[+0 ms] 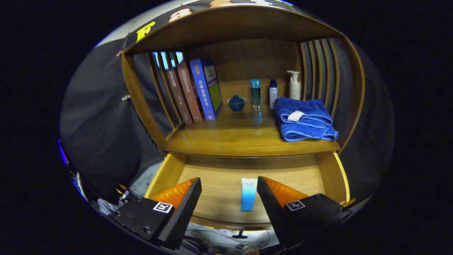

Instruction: Pull open the drawer, take out the items inside it, and place them on the countertop above the cabinet.

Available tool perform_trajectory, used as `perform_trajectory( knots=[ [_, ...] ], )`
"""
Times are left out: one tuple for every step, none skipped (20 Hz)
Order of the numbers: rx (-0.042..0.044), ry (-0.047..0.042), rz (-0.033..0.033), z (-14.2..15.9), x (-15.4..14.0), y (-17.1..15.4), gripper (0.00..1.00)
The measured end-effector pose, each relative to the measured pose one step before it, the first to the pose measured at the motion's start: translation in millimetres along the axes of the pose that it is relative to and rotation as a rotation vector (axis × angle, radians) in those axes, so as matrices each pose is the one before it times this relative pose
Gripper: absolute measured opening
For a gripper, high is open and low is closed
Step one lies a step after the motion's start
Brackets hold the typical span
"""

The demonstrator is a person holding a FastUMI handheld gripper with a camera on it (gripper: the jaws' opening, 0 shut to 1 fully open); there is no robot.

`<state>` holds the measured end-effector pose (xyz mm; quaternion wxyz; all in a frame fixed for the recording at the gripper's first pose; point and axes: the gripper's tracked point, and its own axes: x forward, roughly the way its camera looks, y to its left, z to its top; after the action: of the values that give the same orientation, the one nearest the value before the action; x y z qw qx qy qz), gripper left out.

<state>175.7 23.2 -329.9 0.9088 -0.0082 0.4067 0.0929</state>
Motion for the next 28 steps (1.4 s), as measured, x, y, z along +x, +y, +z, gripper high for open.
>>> perform_trajectory(
  knots=[
    [-0.00352, 0.05437, -0.00739, -8.18, 14.23, -1.11, 0.99],
    [0.00128, 0.05981, -0.01314, -6.73, 12.41, -3.40, 0.99],
    [0.00008, 0.06860, -0.01705, -10.38, 11.65, -2.97, 0.99],
    [0.00472, 0.06208, 0.00272, -7.39, 12.47, -1.53, 0.99],
    [0.01348, 0.06607, 0.00109, -8.96, 15.55, -2.08, 1.00],
    [0.02538, 0.04729, 0.00624, -4.36, 12.44, -0.49, 1.00],
    [0.01433, 0.04755, -0.01319, -4.04, 12.16, -4.45, 1.00],
    [0.02105, 0.02807, -0.01663, -0.26, 11.06, -5.13, 1.00],
    [0.00568, 0.03579, -0.02105, -2.61, 10.56, -5.48, 0.99],
    [-0.00090, 0.03406, -0.02464, -1.75, 9.91, -4.46, 0.97],
    [-0.00030, 0.02599, -0.01091, -1.70, 8.88, -3.12, 0.97],
    [0.01366, 0.02517, -0.00916, -2.52, 7.90, -0.88, 0.97],
    [0.01480, 0.02209, -0.00270, -0.72, 2.23, -0.80, 0.97],
    [-0.00074, 0.02049, -0.00337, -3.32, 4.54, -0.50, 0.96],
    [-0.01264, 0.01635, -0.01577, -0.30, 5.78, -0.97, 0.86],
    [-0.01315, 0.00994, -0.02113, 0.70, 5.11, -4.87, 0.75],
    [0.00758, 0.03906, 0.00823, -7.54, -9.00, 1.60, 0.65],
    [-0.00319, -0.01282, -0.00304, 0.05, 2.34, 0.87, 0.55],
    [-0.01990, 0.01648, 0.00097, -1.09, -2.17, -0.83, 0.51],
    [-0.01289, 0.00381, 0.00347, -1.17, -1.29, -1.87, 0.48],
    [0.01393, 0.00138, 0.00556, -1.79, 0.95, 0.11, 0.44],
    [0.01457, 0.01830, 0.01500, -3.50, -1.25, 2.45, 0.40],
    [0.00593, 0.00685, 0.03317, -2.87, -2.46, 3.69, 0.40],
    [0.01088, 0.01156, 0.05393, -5.02, -5.02, 5.34, 0.40],
    [0.01241, -0.00119, 0.02703, -5.20, -5.83, 3.54, 0.40],
    [-0.00296, -0.01150, 0.01041, -2.30, -9.48, 1.24, 0.40],
    [-0.01669, -0.01607, -0.00101, -0.49, -11.40, 1.61, 0.40],
    [-0.01886, -0.01317, -0.00250, 0.28, -9.45, 2.72, 0.40]
  ],
)
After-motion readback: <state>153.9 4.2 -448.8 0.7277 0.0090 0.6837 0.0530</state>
